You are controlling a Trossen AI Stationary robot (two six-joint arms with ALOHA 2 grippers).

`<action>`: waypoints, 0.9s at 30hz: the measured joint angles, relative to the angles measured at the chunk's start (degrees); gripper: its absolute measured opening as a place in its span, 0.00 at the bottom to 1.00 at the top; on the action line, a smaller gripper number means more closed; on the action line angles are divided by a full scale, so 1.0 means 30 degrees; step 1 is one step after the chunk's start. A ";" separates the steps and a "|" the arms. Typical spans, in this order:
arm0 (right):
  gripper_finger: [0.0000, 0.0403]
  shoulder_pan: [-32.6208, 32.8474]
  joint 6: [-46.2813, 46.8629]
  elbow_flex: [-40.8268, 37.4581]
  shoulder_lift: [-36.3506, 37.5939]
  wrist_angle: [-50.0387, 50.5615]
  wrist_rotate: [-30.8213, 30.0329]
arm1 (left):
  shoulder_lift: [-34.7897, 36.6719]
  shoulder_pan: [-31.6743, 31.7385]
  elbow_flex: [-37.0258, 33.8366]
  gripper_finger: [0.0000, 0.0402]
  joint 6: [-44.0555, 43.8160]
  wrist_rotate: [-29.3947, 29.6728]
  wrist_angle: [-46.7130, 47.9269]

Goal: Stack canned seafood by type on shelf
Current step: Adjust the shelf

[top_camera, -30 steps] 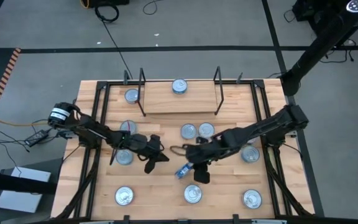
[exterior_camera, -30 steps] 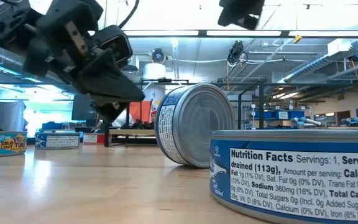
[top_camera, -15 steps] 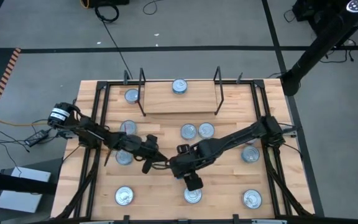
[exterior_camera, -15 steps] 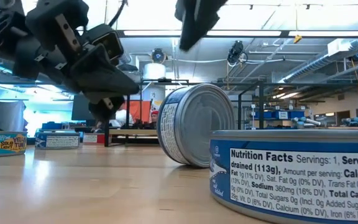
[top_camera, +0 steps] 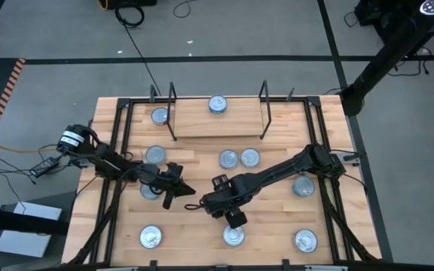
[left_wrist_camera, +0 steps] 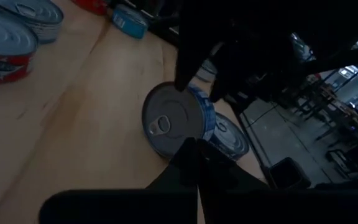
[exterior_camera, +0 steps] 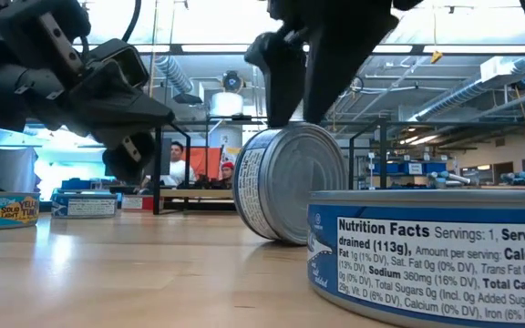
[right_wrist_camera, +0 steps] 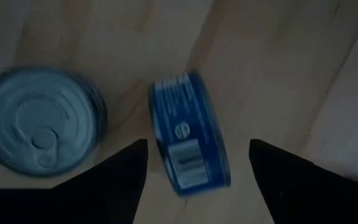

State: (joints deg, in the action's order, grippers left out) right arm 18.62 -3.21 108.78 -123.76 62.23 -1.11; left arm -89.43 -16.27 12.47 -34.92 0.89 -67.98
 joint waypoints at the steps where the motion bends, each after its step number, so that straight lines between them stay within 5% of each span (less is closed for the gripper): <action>1: 0.71 -0.0039 -0.0003 -0.0112 -0.0002 -0.0128 0.0159 | 0.0000 0.0000 0.0000 0.00 0.0121 0.0000 0.0012; 27: 0.52 -0.0791 0.0208 -0.0898 0.0034 -0.0962 0.1924 | 0.0000 0.0007 0.0000 0.00 0.0568 -0.0007 -0.0001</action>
State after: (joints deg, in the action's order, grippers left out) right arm 16.25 -2.59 106.09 -123.66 59.35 4.67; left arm -89.43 -16.25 12.47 -33.21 0.86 -67.99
